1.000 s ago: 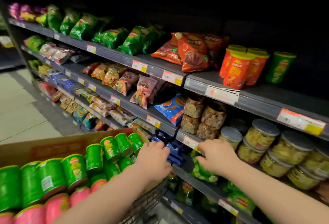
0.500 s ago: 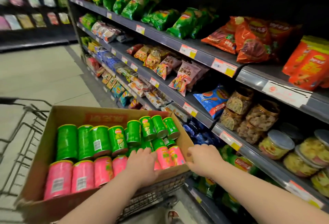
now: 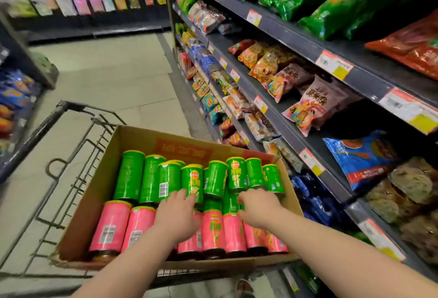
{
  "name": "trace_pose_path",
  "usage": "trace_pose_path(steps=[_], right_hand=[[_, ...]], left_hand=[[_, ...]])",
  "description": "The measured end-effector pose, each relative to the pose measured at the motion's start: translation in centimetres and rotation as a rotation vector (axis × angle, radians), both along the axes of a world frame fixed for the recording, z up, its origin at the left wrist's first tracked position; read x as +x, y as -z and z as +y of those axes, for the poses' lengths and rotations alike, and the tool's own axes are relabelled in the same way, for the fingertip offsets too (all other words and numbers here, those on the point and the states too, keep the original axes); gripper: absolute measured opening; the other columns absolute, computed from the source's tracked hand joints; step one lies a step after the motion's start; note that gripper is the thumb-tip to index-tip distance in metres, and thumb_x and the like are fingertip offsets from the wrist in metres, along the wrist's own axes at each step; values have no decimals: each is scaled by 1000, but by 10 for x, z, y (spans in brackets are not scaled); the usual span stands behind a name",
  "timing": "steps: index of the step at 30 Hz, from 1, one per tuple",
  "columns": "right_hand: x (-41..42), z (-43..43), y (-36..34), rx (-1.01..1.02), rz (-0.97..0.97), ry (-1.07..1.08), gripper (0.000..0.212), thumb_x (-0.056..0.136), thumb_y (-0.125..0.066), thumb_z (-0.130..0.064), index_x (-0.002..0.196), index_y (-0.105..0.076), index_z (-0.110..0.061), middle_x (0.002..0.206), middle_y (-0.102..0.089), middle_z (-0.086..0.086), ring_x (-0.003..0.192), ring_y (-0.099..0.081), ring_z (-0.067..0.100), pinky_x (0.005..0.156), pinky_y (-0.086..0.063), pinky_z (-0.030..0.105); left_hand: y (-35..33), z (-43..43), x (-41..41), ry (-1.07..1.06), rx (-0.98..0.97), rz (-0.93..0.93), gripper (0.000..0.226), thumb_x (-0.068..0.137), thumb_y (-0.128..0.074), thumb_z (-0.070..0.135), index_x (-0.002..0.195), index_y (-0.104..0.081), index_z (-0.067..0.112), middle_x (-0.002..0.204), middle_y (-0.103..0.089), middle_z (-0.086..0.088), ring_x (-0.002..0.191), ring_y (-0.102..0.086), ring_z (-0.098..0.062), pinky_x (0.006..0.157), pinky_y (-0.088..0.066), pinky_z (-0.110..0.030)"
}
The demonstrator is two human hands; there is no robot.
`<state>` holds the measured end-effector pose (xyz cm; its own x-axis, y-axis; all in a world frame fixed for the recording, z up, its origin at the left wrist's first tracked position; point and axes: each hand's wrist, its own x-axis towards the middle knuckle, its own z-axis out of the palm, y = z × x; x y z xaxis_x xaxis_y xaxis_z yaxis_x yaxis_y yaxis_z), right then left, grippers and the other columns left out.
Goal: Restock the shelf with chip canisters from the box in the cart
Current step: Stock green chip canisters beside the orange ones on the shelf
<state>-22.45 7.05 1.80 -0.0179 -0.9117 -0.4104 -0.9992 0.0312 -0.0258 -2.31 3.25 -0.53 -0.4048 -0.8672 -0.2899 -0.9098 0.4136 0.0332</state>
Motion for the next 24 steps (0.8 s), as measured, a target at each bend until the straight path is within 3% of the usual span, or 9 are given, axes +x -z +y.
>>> trace_pose_path(steps=[6,14,20,24], right_hand=[[17,-59,20,51,-55,-144,35,89,-52,-32,120,-56,-14,120,-59,10,112,-57,33,87,-47,40],[45,-109,57,152,-321,-108,42,87,-56,-33,123,-46,-12,124,-52,12,113,-55,33,90,-49,42],[65,-123,79,197,-545,129,64,88,-59,-37,137,-31,-6,128,-53,16,117,-54,34,92,-45,38],[74,-129,88,241,-605,328,89,81,-69,-41,145,-19,-5,136,-48,14,124,-49,31,97,-42,35]], left_hand=[[15,-23,9,-218,2,-20,81,83,-51,57,148,-23,18,151,-24,-9,141,-21,-29,109,-32,-42],[30,-45,18,-549,105,119,91,84,-59,46,152,-7,14,156,-13,-13,142,-23,-29,109,-29,-39],[47,-64,16,-850,204,403,98,81,-69,37,150,-9,3,150,-30,-19,137,-33,-31,108,-30,-36],[57,-75,14,-922,147,364,94,77,-72,43,144,-24,-1,137,-46,-22,125,-46,-36,100,-39,-40]])
